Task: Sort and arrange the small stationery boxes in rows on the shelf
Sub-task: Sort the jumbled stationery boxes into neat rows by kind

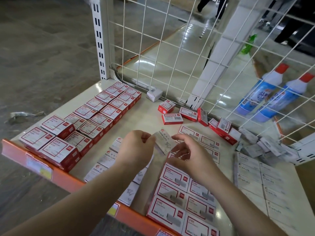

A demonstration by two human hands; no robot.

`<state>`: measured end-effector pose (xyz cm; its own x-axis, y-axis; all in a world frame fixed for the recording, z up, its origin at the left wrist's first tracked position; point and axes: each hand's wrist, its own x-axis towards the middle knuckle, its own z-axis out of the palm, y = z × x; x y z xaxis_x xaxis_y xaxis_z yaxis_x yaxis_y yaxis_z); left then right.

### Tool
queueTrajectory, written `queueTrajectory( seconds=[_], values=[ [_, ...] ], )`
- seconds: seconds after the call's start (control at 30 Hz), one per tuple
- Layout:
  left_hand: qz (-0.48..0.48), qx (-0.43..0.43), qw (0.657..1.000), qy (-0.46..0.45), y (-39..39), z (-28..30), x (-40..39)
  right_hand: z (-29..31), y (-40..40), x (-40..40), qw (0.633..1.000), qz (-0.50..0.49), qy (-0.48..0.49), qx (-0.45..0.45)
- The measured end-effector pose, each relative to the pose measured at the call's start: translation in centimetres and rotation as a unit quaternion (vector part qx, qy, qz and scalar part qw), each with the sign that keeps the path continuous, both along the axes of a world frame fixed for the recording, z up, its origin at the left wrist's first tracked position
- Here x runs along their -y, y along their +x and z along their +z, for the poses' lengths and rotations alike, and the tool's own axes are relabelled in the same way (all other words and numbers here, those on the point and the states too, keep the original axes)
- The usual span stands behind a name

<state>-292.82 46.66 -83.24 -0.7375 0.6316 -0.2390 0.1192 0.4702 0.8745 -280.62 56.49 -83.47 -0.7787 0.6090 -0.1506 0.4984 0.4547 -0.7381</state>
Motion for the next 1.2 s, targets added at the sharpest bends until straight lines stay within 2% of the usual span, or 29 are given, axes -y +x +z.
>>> queueTrajectory(
  seconds=[0.17,0.3,0.5,0.73,1.07,1.2],
  values=[
    [0.037,0.023,0.999,0.024,1.0,0.0,0.2,-0.2,-0.2,0.4,0.998,-0.047,0.016,-0.048],
    [0.041,0.047,0.996,0.065,1.0,-0.4,0.4,0.3,0.0,0.3,0.994,-0.043,0.049,-0.084],
    [0.012,0.007,0.996,0.086,0.6,-0.7,0.5,0.4,0.2,0.4,0.987,-0.021,0.106,-0.12],
    [0.008,0.009,0.997,0.071,0.5,-0.8,0.7,0.2,0.5,0.6,0.989,-0.019,0.087,-0.118],
    [-0.032,-0.041,0.995,0.082,-0.4,-1.6,1.3,-0.2,0.1,0.5,0.991,-0.027,0.069,-0.114],
    [-0.061,-0.139,0.987,0.046,-1.6,-1.9,2.5,-0.4,-1.3,0.0,0.994,-0.04,0.037,-0.095]
  ],
)
